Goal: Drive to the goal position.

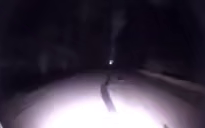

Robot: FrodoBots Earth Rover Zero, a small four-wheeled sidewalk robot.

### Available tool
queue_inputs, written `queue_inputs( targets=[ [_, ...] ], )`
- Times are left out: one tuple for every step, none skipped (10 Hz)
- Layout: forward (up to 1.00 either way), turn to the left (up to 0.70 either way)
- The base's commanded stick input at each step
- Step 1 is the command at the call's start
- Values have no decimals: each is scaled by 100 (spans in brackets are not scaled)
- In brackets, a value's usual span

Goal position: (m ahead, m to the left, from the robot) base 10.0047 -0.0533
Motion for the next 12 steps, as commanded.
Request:
queue_inputs(
  targets=[
    [100, 0],
    [100, 0],
    [100, 0],
    [100, 0],
    [100, 0],
    [100, 0],
    [100, 0],
    [100, 0],
    [100, 0],
    [100, 0],
    [100, 0],
    [100, 0]
  ],
)
